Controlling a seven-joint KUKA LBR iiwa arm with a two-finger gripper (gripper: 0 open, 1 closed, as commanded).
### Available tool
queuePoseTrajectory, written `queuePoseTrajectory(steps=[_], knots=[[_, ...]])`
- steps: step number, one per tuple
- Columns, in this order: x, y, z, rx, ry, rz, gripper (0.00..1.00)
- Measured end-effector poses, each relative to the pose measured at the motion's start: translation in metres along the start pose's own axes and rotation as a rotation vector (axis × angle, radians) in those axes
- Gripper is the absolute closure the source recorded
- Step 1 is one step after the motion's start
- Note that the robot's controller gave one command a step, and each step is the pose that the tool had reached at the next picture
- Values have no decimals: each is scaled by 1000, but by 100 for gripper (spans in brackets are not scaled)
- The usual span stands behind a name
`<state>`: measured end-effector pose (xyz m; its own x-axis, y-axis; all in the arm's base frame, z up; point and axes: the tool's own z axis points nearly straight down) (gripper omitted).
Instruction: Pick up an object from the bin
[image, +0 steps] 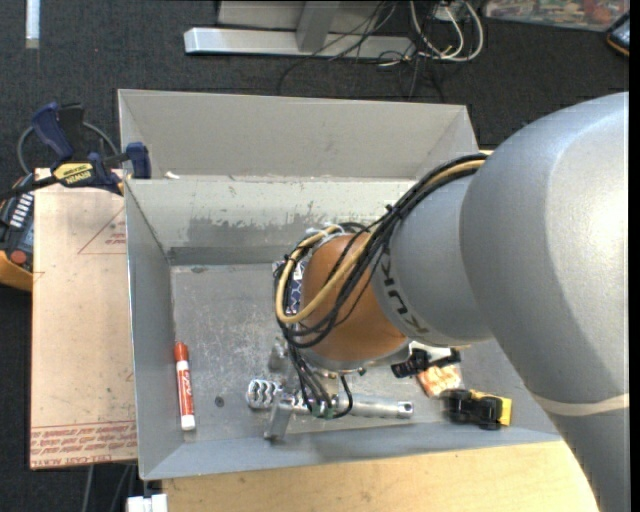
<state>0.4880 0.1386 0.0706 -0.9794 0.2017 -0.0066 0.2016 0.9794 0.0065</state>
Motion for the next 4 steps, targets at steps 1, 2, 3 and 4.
queuePoseTrajectory(steps=[1, 2, 3, 4], knots=[[-12, 11, 4, 8, 17, -74, 100], [-12, 11, 4, 8, 17, -74, 100], [-11, 11, 0, 10, 21, -74, 100], [-9, 10, -28, 12, 28, -74, 100]])
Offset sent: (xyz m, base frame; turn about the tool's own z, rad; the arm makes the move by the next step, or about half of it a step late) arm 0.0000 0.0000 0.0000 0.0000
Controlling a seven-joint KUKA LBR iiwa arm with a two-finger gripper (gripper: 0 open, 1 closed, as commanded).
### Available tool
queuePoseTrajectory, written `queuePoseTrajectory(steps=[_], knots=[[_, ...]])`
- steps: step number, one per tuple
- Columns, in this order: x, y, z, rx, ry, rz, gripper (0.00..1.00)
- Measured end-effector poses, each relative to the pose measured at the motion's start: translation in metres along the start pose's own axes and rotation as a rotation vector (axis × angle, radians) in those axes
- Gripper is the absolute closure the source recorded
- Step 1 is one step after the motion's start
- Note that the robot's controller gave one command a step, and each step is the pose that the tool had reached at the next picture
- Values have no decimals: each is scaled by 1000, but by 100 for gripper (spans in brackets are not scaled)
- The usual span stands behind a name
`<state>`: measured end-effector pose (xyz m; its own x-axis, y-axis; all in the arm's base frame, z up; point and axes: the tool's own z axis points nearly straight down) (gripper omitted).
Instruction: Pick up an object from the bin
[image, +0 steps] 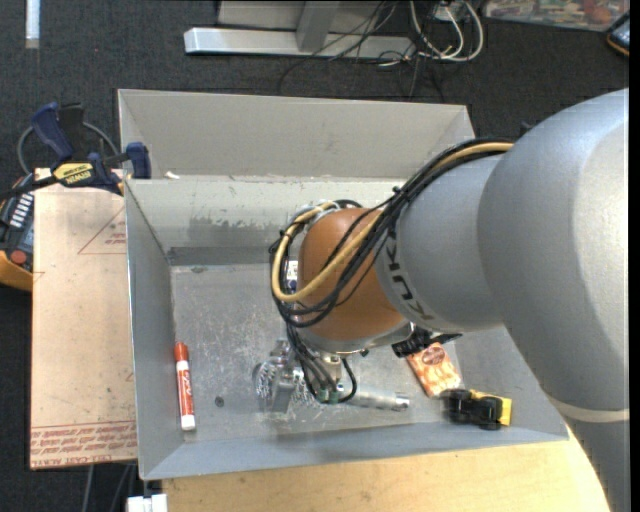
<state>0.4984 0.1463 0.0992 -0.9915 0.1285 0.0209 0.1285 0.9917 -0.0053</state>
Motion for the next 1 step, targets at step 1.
queuePoseTrajectory(steps=[1], knots=[[-1, 1, -21, -3, -7, 0, 100]])
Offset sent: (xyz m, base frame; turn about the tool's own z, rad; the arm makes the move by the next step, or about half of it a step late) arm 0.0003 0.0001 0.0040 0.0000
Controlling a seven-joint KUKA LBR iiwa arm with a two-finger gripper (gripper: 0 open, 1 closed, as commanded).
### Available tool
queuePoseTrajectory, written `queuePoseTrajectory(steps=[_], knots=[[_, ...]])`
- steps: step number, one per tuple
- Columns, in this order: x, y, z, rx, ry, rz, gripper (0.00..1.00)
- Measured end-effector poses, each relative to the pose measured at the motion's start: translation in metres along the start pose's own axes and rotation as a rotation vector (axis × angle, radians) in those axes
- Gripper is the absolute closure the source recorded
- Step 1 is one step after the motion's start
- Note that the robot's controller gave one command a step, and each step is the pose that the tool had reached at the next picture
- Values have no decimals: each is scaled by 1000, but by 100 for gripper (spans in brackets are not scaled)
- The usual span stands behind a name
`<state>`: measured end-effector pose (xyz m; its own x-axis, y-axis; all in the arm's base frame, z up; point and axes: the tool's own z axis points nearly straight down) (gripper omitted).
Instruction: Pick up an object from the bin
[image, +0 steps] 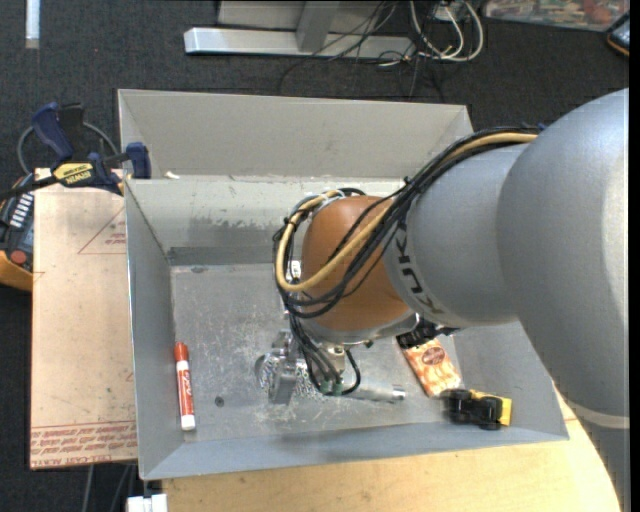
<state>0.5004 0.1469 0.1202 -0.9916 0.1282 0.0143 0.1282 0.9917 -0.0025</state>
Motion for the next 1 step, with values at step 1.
queuePoseTrajectory(steps=[1], knots=[[-1, 0, -14, -2, -4, 0, 100]])
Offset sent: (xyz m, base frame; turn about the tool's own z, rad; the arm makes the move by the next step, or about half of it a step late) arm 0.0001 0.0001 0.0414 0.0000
